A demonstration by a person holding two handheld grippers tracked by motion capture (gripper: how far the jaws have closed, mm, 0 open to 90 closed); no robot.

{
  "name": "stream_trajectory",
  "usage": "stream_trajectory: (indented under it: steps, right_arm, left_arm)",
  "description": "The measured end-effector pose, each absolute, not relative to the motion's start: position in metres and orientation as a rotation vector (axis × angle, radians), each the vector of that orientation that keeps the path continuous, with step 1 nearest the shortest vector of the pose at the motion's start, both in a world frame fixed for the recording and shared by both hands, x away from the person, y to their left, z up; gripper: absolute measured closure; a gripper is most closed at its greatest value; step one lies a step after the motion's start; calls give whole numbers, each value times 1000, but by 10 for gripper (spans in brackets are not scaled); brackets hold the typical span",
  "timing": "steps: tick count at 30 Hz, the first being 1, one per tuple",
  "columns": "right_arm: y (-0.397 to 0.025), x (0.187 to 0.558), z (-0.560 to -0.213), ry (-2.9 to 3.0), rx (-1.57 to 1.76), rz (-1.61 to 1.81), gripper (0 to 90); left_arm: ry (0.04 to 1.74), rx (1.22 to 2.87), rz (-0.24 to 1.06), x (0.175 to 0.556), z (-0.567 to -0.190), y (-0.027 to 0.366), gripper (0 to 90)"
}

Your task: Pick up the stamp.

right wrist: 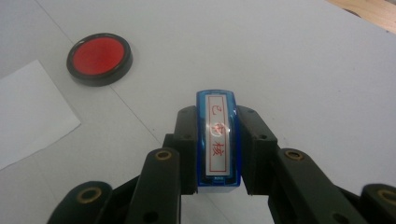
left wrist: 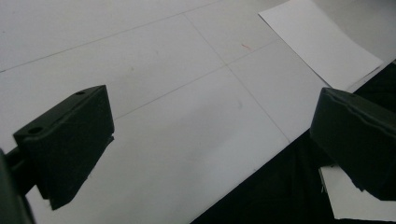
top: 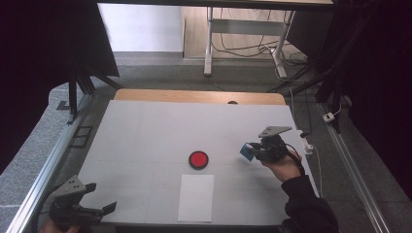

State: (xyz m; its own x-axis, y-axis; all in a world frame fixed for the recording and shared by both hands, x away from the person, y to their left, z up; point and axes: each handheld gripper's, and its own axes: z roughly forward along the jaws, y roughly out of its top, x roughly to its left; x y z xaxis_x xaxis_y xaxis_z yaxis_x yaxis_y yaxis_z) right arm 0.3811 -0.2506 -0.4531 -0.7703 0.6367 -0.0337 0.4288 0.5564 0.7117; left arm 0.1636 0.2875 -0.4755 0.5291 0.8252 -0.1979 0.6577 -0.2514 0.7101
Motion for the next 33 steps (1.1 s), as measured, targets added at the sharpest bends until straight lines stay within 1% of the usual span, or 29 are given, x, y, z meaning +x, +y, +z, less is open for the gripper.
stream_trajectory:
  steps: [5, 15, 25, 33]
  right_arm:
    - [-249, 375, -448, 2497, 902, 1078, 715]
    - [-243, 360, -440, 2517, 802, 1098, 715]
    - [-238, 354, -435, 2511, 783, 1142, 715]
    - [-235, 350, -433, 2514, 778, 1163, 715]
  left_arm:
    - [1188, 2000, 285, 164, -474, 285, 0]
    - [1128, 1996, 254, 168, -471, 282, 0]
    - [1066, 1987, 236, 170, -469, 277, 0]
    - [1054, 1987, 238, 171, -468, 274, 0]
